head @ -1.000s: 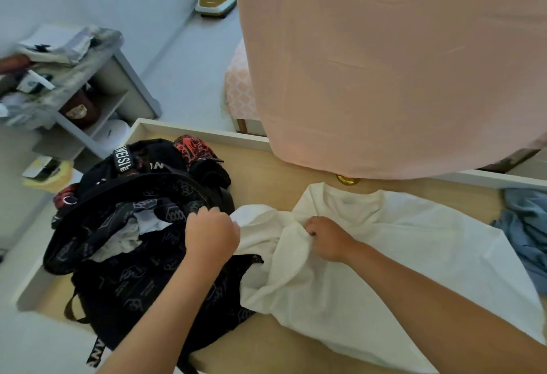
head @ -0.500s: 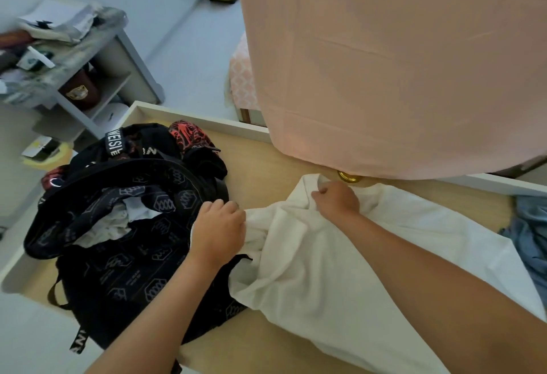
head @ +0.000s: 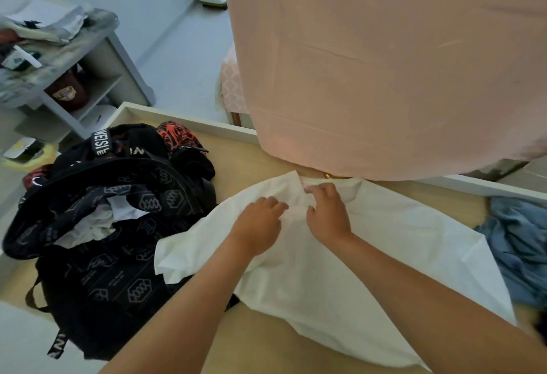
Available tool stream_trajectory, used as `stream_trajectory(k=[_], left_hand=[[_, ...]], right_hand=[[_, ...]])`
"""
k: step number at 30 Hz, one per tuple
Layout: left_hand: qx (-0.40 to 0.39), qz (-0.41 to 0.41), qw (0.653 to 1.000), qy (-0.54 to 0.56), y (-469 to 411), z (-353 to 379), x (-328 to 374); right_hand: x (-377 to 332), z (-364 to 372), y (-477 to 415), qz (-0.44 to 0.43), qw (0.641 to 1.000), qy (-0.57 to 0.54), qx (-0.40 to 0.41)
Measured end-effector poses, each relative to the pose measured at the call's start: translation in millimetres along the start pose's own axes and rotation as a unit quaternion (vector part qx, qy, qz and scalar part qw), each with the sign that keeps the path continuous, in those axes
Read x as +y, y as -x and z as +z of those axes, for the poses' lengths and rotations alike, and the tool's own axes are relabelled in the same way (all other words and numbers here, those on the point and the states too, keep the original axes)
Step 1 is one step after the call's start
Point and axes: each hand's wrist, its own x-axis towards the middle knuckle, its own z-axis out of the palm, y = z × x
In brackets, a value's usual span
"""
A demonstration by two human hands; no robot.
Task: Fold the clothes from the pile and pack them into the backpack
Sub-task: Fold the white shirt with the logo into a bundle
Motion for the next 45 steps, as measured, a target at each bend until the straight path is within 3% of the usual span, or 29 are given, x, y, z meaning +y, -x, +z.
stream_trajectory(k=[2,4,9,13,17,19,22,25,27,29,32,36,38,41,43,45], left_hand=[[-0.066,-0.021,0.997,-0.018,4,22,0],[-0.101,-0.064,0.99,-0.077,11,35,-4],[-0.116,-0.098,0.984,-0.094,21,38,9],[-0.1,-0.095,0.982,-0.129,24,34,31],[-0.017,-0.034,0.991,-0.126,23,40,55],[-0.063,-0.05,0.993,-0.088,19,51,55],[-0.166,-0.127,0.973,-0.101,15,62,40],[-0.159,-0.169,0.967,-0.105,10,58,20],[-0.171,-0.152,0.969,-0.094,8,54,17],[-0.137,-0.129,0.98,-0.068,7,51,22],[-0.07,-0.123,0.988,-0.058,4,48,30],[-0.084,-0.266,0.959,0.043,-10,39,30],[-0.078,-0.29,0.952,0.063,-14,34,23],[-0.048,-0.262,0.959,0.091,-11,27,18],[-0.004,-0.256,0.956,0.145,-5,17,22],[0.064,-0.266,0.941,0.201,1,1,24]], right_hand=[[21,-2,25,-0.026,0.995,0.09,-0.017],[46,-6,46,0.008,0.987,0.15,-0.051],[101,-23,87,0.061,0.964,0.166,-0.201],[105,-38,101,0.045,0.962,0.182,-0.2],[113,-46,104,0.038,0.971,0.196,-0.134],[123,-45,106,0.032,0.974,0.208,-0.087],[140,-48,108,0.123,0.967,0.175,-0.136],[167,-63,105,0.173,0.944,0.189,-0.206],[181,-74,102,0.177,0.936,0.2,-0.228],[183,-82,97,0.184,0.932,0.201,-0.237],[173,-89,85,0.152,0.931,0.275,-0.185],[172,-95,72,0.117,0.91,0.367,-0.154],[177,-95,69,0.105,0.914,0.363,-0.149],[182,-97,67,0.098,0.924,0.327,-0.17],[181,-101,68,0.092,0.93,0.31,-0.177],[177,-104,67,0.06,0.94,0.31,-0.13]])
